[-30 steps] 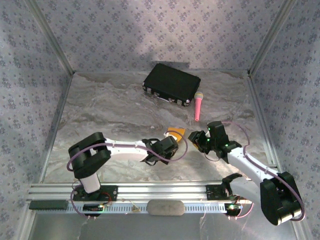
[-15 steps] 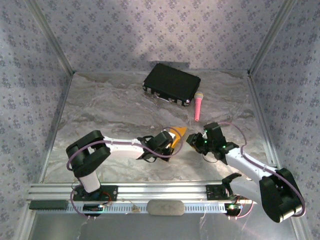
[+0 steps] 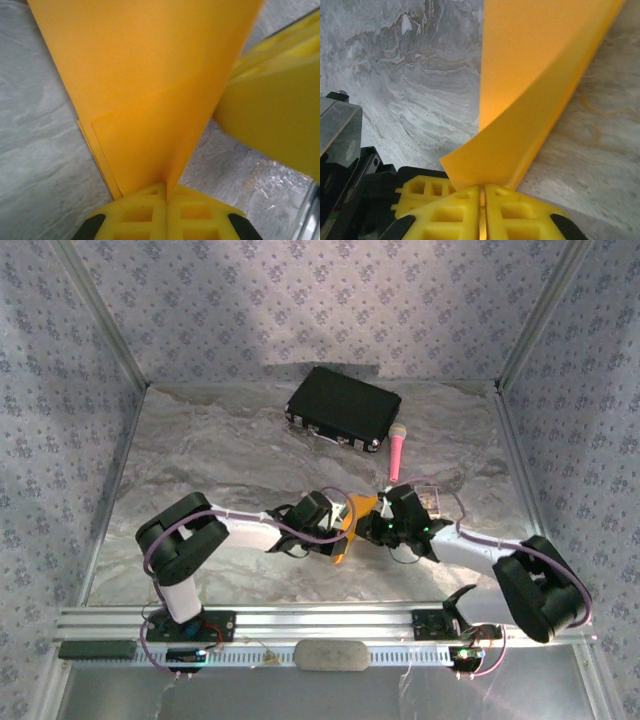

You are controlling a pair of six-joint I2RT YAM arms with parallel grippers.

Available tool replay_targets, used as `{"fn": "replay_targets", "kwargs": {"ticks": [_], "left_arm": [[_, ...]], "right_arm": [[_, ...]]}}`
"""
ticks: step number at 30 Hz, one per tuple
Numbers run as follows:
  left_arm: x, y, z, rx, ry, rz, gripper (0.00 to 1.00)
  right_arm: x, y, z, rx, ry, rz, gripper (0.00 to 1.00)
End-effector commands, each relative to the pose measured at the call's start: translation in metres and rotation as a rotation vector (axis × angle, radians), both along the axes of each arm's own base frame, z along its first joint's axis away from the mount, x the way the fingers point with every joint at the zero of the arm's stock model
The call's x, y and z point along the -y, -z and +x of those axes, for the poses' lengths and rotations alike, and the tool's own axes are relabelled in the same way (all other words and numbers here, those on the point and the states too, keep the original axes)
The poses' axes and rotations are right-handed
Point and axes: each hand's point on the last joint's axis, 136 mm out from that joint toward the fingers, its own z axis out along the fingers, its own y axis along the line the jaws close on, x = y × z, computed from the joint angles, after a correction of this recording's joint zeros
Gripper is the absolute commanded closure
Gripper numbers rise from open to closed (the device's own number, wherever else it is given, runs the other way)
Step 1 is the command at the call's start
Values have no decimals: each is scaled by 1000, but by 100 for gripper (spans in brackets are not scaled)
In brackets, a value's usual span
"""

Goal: Fold a paper plane with a square sheet of paper (pick it up from the middle)
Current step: Fold the wing for the fifth time at the center of the table.

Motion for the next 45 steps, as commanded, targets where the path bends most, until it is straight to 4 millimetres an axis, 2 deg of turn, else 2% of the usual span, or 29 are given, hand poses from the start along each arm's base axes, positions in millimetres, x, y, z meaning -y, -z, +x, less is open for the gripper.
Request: {"fn": "replay_targets", "kwargs": {"ticks": [1,12,31,45], "left_arm": [[-20,35,-23,-138,14,75,100],[-19,39,-24,-185,13,51,100],[-19,40,-23,-220,6,38,100],[-21,44,-24,-238,2,49,100]], "right_arm": [[-14,-11,10,45,-45,46,90],[-17,-15,17,43,-55,97,90],[-6,3,33,-1,-16,93,90],[-2,15,37,-29,2,87,91]]}}
